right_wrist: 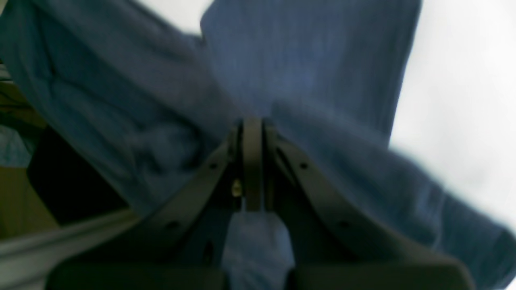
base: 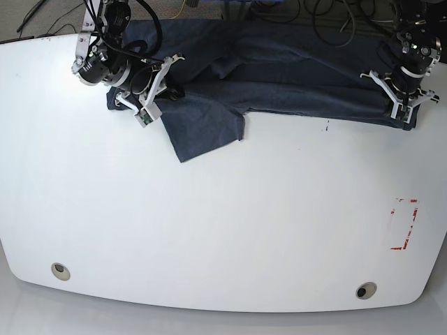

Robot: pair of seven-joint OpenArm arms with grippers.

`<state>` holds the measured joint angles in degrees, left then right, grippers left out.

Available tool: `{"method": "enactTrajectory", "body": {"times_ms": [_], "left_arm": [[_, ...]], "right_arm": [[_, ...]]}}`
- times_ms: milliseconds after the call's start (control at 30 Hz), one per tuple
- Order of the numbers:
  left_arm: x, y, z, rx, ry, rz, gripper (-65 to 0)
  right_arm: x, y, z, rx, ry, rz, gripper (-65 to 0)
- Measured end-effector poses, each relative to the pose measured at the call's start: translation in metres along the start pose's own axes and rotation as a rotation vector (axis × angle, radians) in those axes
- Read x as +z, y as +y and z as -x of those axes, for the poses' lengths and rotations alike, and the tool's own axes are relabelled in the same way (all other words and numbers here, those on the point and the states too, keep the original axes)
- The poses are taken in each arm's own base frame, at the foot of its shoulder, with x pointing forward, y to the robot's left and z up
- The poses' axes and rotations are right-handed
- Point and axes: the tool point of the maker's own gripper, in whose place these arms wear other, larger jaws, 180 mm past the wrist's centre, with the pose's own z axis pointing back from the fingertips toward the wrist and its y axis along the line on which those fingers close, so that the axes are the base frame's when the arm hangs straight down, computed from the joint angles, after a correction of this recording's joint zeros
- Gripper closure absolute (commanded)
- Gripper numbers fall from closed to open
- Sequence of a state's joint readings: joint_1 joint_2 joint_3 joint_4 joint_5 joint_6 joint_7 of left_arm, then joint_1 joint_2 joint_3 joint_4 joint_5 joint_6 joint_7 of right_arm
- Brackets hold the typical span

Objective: Layout the t-shirt on the table in an organized manner, then fold the t-shirt properly
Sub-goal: 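Grasp the folded shirt edge with both grippers and pull it flat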

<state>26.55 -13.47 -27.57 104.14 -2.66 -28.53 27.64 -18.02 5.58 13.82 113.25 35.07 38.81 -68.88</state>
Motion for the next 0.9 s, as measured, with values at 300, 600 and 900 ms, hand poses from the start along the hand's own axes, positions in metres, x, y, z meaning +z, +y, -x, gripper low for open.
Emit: {"method": "enactTrajectory", "body": {"times_ms": [300, 600, 900], "left_arm": [[0.009, -0.012, 0.039, 0.010, 0.099, 0.028, 0.0], [0.001, -0.016, 0.070, 0.070, 0.157, 0.049, 0.0], [-0.021, -0.016, 0.056, 0.084, 0.115, 0.059, 0.0]], "right_arm": [[0.004, 0.000, 0.016, -0.002, 0.037, -0.003, 0.0], [0.004, -0.030, 0.044, 0.018, 0.168, 0.142, 0.0], [-0.008, -0.041, 0.058, 0.063, 0.218, 0.190, 0.0]]}}
